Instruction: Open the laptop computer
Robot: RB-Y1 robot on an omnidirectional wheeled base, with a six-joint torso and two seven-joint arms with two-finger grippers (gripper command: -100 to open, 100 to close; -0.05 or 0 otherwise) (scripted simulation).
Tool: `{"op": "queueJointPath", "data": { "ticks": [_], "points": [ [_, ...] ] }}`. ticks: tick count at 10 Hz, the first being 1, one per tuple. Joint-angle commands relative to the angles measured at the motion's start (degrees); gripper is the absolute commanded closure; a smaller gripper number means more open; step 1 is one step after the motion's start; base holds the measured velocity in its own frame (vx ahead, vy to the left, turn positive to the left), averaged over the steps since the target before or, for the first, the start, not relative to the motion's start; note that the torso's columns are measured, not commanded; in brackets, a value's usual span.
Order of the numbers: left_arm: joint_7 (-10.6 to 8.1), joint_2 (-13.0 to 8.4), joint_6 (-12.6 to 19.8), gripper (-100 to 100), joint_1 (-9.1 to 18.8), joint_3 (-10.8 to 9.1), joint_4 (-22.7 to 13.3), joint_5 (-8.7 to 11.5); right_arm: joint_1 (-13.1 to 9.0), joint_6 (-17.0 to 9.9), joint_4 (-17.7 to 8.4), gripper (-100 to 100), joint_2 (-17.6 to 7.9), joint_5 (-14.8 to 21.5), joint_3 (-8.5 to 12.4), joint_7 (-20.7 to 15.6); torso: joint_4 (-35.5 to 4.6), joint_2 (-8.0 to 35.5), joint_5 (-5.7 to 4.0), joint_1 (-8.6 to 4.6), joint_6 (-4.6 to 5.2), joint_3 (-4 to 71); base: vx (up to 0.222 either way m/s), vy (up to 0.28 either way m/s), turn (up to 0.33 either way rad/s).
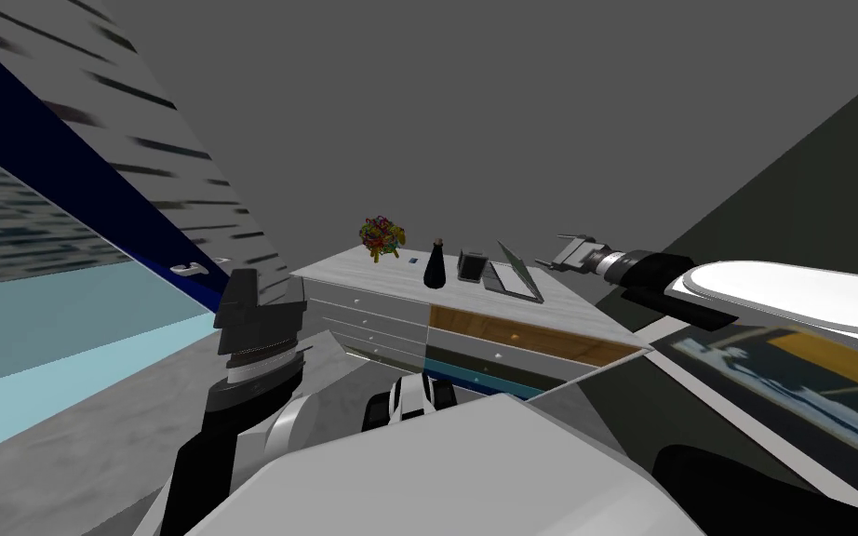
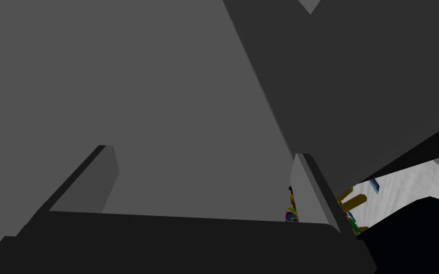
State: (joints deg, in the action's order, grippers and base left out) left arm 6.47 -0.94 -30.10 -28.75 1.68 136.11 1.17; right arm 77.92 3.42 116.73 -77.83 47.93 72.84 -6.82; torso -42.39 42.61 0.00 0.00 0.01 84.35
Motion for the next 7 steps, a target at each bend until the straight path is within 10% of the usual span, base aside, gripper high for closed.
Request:
{"op": "queueJointPath", "data": {
  "ticks": [1,2,3,7],
  "points": [
    [0.0,0.0,0.0,0,0.0,0.0,0.0,0.0,-0.3,-0.5,-3.1,-100,-1.4,-0.1,-0.8,0.1,0.1,-0.2,-0.01,-0.03,0.0,0.1,-0.037,0.011,0.127],
    [0.0,0.0,0.0,0,0.0,0.0,0.0,0.0,0.0,-0.8,-2.2,-100,-1.3,-0.1,-0.8,0.1,0.1,-0.3,-0.01,-0.02,0.0,0.2,-0.017,0.004,0.022],
    [0.0,0.0,0.0,0,0.0,-0.01,0.0,0.0,-0.5,-0.1,-1.0,100,-0.3,0.0,-0.6,-0.1,0.1,-0.4,-0.01,-0.03,0.02,0.3,0.013,-0.01,-0.237],
    [0.0,0.0,0.0,0,0.0,-0.01,0.0,0.0,-0.8,0.7,1.0,100,0.7,0.1,-0.1,-0.2,0.1,-0.4,0.0,0.02,-0.03,0.2,0.024,-0.008,-0.096]
  ]
}}
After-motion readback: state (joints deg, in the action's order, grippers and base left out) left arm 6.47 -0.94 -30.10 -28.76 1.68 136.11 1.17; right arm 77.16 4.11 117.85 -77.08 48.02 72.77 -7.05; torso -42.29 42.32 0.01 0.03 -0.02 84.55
